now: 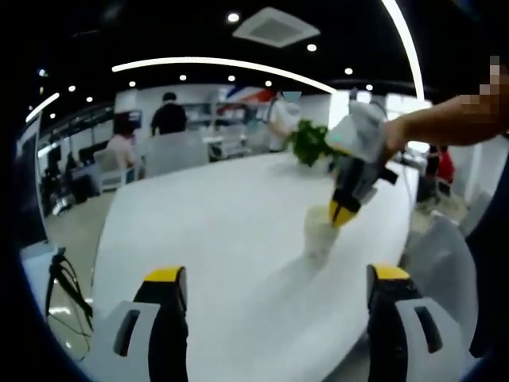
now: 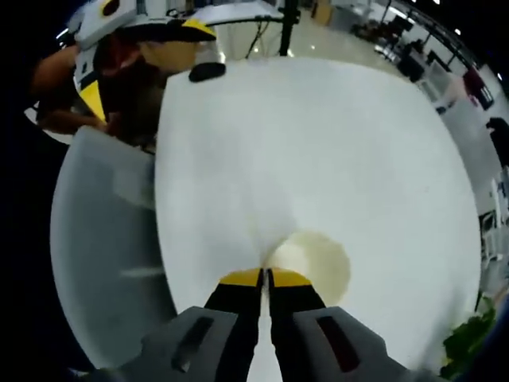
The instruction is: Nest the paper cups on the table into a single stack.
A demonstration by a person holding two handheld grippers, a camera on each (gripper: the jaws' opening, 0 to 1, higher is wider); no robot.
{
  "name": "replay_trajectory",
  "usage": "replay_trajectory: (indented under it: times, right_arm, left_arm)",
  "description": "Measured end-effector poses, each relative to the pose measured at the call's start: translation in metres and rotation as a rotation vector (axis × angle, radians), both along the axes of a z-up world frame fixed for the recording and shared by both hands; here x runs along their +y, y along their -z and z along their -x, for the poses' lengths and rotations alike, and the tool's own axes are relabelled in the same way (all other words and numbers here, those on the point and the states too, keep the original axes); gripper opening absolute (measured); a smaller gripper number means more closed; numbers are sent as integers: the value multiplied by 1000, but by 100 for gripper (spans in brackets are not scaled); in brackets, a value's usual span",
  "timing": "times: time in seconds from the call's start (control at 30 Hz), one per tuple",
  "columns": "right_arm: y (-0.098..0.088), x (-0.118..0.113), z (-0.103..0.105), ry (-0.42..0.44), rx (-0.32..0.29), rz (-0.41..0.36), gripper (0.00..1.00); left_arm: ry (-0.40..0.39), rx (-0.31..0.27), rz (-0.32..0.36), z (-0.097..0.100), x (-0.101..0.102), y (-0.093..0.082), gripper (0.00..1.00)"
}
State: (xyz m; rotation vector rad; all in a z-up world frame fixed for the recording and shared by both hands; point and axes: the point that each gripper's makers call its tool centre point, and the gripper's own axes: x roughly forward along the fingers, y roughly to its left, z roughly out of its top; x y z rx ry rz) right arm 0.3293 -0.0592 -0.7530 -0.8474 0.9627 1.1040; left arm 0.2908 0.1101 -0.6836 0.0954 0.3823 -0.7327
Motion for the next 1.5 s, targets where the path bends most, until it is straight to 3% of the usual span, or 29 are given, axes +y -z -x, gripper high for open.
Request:
replay_trajectory:
  times: [0.1,0.23,0.37,0.43,0.57,0.63,0.77,1.0,1.1,1.17,1.37,1.5]
  right_arm:
    - [-9,4,-1,9,-19,-52,17]
    - [-30,7,-4,92,-32,-188,32]
    - [-56,9,-14,114,-143,-373,62]
    - [-65,1,-11,166,-145,-450,75]
    - [-72,-14,-7,166,-190,-545,92]
    - [-70,-26,-5,218,-171,-602,100]
    - [-60,-44,-2,275,-192,-667,100]
    - [-21,-69,-4,357,-261,-692,100]
    - [-1,-77,-4,379,-234,-694,96]
    - [12,-80,-6,380,-216,-683,93]
    - [32,-75,-18,332,-176,-665,83]
    - [41,-58,-24,267,-135,-679,70]
  left_arm:
    - [1,-4,7,-2,-1,-2,93]
    - [2,-20,30,-7,-4,-6,94]
    - [27,2,33,-12,-10,4,97]
    - [43,16,5,-15,-15,12,97]
    - [44,16,12,-26,-27,14,99]
    - [56,8,10,-30,-35,17,99]
    - [101,5,7,-32,-56,25,99]
    - [233,28,-59,-32,-93,65,95]
    - [262,33,-127,-39,-102,85,92]
    - [280,42,-136,-45,-111,95,88]
    - [350,48,-161,-58,-139,110,79]
    - [406,58,-166,-66,-155,115,72]
